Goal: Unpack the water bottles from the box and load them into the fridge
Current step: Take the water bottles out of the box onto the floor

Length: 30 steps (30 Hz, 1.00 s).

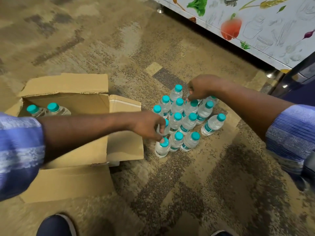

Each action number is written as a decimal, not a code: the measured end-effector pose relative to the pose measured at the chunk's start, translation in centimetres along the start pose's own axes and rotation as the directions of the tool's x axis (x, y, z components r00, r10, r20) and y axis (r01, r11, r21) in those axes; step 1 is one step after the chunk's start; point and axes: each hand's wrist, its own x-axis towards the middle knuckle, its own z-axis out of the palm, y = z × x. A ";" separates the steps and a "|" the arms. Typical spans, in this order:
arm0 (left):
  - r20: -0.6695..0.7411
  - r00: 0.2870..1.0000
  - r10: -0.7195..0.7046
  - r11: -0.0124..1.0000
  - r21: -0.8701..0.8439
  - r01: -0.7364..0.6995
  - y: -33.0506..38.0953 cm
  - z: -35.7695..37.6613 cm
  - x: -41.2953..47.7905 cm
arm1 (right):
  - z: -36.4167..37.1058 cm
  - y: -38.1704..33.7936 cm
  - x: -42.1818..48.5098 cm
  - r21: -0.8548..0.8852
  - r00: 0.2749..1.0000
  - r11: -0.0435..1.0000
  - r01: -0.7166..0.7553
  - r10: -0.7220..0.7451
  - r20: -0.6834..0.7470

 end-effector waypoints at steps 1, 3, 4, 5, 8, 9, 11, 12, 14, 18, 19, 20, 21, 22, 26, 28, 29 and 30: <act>-0.001 1.000 -0.023 1.000 -0.005 0.023 -0.7 -1.3 -0.7 | -0.6 -0.6 -0.1 -0.015 0.999 1.000 0.025 -0.026 -0.041; 0.006 0.995 -0.100 0.995 -0.018 0.100 -2.5 -3.9 -2.6 | -1.9 -2.4 -0.4 0.007 0.988 0.994 0.111 -0.109 -0.108; 0.014 0.988 -0.153 0.988 -0.020 0.154 -3.4 -5.1 -3.6 | -2.6 -3.5 -0.6 0.036 0.979 0.985 0.166 -0.161 -0.127; 0.009 0.977 -0.212 0.977 -0.004 0.212 -4.6 -6.2 -4.6 | -3.3 -4.8 -1.0 0.067 0.967 0.972 0.224 -0.213 -0.141; -0.059 0.921 -0.384 0.912 0.128 0.389 -8.7 -8.7 -7.2 | -5.0 -9.1 -2.0 0.135 0.923 0.920 0.369 -0.345 -0.169; -0.097 0.894 -0.437 0.874 0.189 0.448 -10.1 -9.1 -8.0 | -5.4 -10.7 -2.2 0.154 0.905 0.898 0.413 -0.386 -0.176; -0.172 0.841 -0.513 0.785 0.304 0.541 -12.6 -9.4 -9.6 | -5.7 -13.5 -2.3 0.197 0.872 0.851 0.486 -0.457 -0.179; -0.197 0.816 -0.544 0.734 0.359 0.576 -13.7 -9.2 -10.4 | -5.7 -14.9 -2.3 0.214 0.860 0.834 0.509 -0.480 -0.173; -0.213 0.772 -0.600 0.636 0.460 0.620 -15.7 -8.0 -11.9 | -5.5 -17.3 -2.3 0.229 0.836 0.804 0.549 -0.524 -0.163; -0.208 0.713 -0.669 0.540 0.523 0.659 -19.0 -5.4 -14.4 | -4.2 -21.4 -1.9 0.291 0.799 0.746 0.599 -0.583 -0.150; -0.218 0.717 -0.662 0.544 0.518 0.660 -19.5 -4.7 -14.9 | -3.8 -22.2 -1.8 0.304 0.795 0.739 0.602 -0.589 -0.141; -0.225 0.725 -0.651 0.555 0.511 0.656 -19.8 -4.1 -15.2 | -3.4 -23.0 -1.7 0.324 0.796 0.733 0.598 -0.591 -0.131; -0.236 0.743 -0.627 0.577 0.500 0.646 -20.1 -3.6 -15.3 | -3.0 -23.6 -1.6 0.345 0.797 0.727 0.593 -0.591 -0.125; -0.251 0.757 -0.604 0.593 0.493 0.637 -20.5 -3.1 -15.4 | -2.7 -24.3 -1.4 0.360 0.800 0.725 0.588 -0.586 -0.126; -0.251 0.821 -0.514 0.726 0.383 0.571 -21.3 -2.8 -15.3 | -2.0 -26.3 -0.6 0.405 0.834 0.732 0.547 -0.518 -0.190; -0.215 0.853 -0.475 0.807 0.279 0.520 -20.5 -3.6 -15.0 | -1.8 -27.1 -0.2 0.455 0.855 0.724 0.518 -0.455 -0.250; -0.213 0.869 -0.446 0.844 0.224 0.488 -19.8 -4.3 -14.9 | -1.8 -27.6 -0.1 0.478 0.864 0.719 0.504 -0.422 -0.275; -0.210 0.882 -0.421 0.876 0.157 0.456 -19.1 -5.1 -14.8 | -1.8 -28.0 0.0 0.494 0.871 0.717 0.491 -0.395 -0.293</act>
